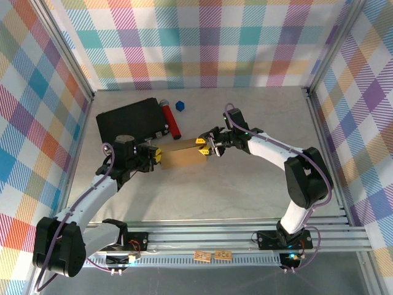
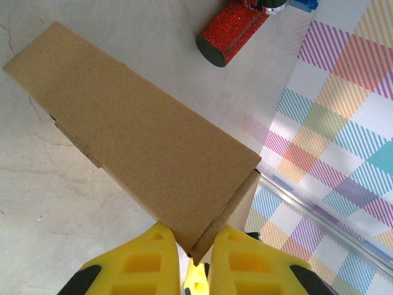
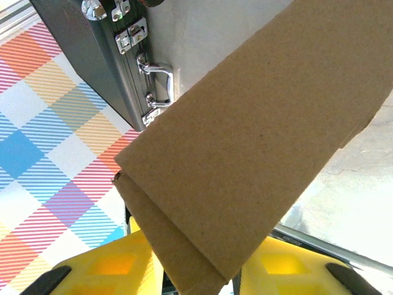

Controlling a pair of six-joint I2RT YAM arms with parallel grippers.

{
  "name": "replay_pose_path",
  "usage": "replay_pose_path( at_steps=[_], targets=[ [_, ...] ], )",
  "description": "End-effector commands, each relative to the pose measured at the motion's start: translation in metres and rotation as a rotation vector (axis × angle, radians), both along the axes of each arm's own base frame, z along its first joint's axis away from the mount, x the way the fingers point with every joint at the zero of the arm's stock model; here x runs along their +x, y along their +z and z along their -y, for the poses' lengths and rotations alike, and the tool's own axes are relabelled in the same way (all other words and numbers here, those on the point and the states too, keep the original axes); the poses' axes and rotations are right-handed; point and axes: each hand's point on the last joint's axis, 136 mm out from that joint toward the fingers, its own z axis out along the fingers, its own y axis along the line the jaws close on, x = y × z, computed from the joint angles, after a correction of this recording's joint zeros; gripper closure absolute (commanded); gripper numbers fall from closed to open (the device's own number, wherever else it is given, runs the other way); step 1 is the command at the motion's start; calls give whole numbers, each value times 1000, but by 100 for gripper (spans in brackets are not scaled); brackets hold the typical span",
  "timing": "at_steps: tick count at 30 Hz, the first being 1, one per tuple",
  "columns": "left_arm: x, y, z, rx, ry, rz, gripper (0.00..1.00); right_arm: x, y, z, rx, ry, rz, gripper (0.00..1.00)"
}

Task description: Fold the paper box

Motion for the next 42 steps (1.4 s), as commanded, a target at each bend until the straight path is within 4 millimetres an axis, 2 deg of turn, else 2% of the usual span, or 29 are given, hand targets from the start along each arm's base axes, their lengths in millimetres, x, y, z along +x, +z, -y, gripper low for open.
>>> replay_pose_path(
  at_steps=[1, 5, 9, 14, 18, 21, 28, 33, 35, 39, 42],
  targets=[
    [-8, -24, -15, 52, 39, -70, 99, -18, -38, 15, -109, -1, -96, 68],
    [-11, -24, -15, 69, 23, -83, 98, -18, -37, 23, -131, 4, -84, 70],
    [-11, -23, -15, 76, 16, -87, 99, -14, -25, 30, -126, 22, -50, 59],
    [-12, -24, -15, 88, 6, -95, 100, -6, -3, 33, -81, 39, -5, 58],
    [-11, -23, -15, 91, 2, -93, 100, -4, 6, 36, -72, 48, 17, 61],
    [-11, -23, -14, 90, -2, -94, 100, -7, 1, 38, -86, 54, 8, 65],
    [-13, -25, -12, 94, -28, -101, 100, -16, -32, 50, -124, 47, -54, 76],
    [-19, -28, -7, 96, -76, -112, 99, -23, -32, 61, -178, 66, -45, 75],
    [-21, -27, -5, 97, -104, -107, 96, -25, -30, 65, -186, 74, -36, 72],
    [-32, -19, 0, 154, -217, -91, 75, -30, -17, 72, -227, 126, 45, 68],
    [-52, -20, -4, 297, -346, -105, 62, -42, -16, 83, -290, 190, 107, 62]
  ],
)
